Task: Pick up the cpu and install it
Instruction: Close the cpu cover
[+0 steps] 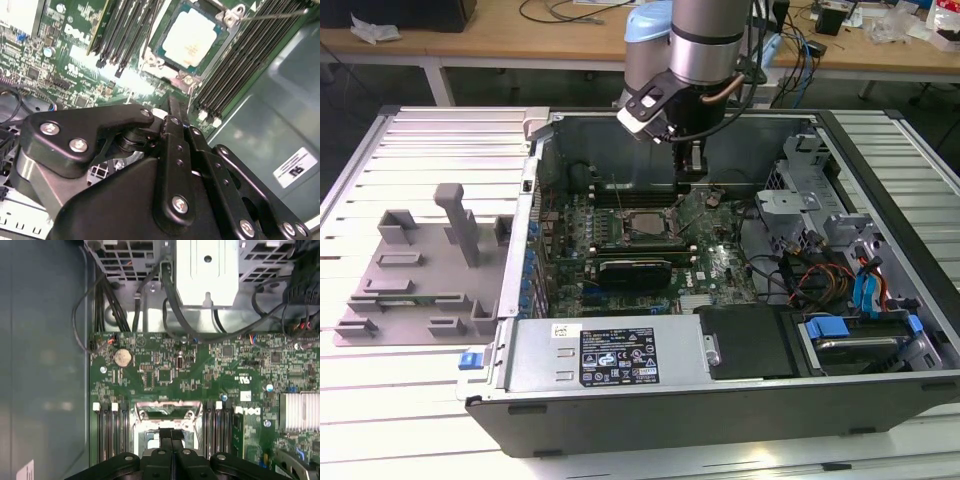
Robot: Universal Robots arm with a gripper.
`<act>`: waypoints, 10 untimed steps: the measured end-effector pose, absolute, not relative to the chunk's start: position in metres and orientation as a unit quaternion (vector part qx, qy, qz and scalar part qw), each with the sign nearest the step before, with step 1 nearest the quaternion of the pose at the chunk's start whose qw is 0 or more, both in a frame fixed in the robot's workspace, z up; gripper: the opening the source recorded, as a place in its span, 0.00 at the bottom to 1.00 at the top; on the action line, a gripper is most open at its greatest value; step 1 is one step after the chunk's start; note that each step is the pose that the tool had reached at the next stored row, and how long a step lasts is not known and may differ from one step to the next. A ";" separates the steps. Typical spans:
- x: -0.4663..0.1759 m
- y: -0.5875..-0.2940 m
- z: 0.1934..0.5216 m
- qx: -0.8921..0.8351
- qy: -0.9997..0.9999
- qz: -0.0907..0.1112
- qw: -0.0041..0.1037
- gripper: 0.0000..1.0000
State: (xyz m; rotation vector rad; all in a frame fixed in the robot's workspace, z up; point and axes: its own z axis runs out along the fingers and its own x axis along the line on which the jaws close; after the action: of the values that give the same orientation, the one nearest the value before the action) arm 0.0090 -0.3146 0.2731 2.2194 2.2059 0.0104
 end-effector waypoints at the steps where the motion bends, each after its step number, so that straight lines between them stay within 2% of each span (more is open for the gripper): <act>1: 0.013 -0.315 0.273 0.709 0.705 0.003 0.006 0.11; 10: 0.043 -0.315 0.273 0.709 0.705 0.003 0.006 0.11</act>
State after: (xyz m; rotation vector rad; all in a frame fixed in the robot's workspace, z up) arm 0.0429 -0.3152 0.2731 2.2193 2.2059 0.0104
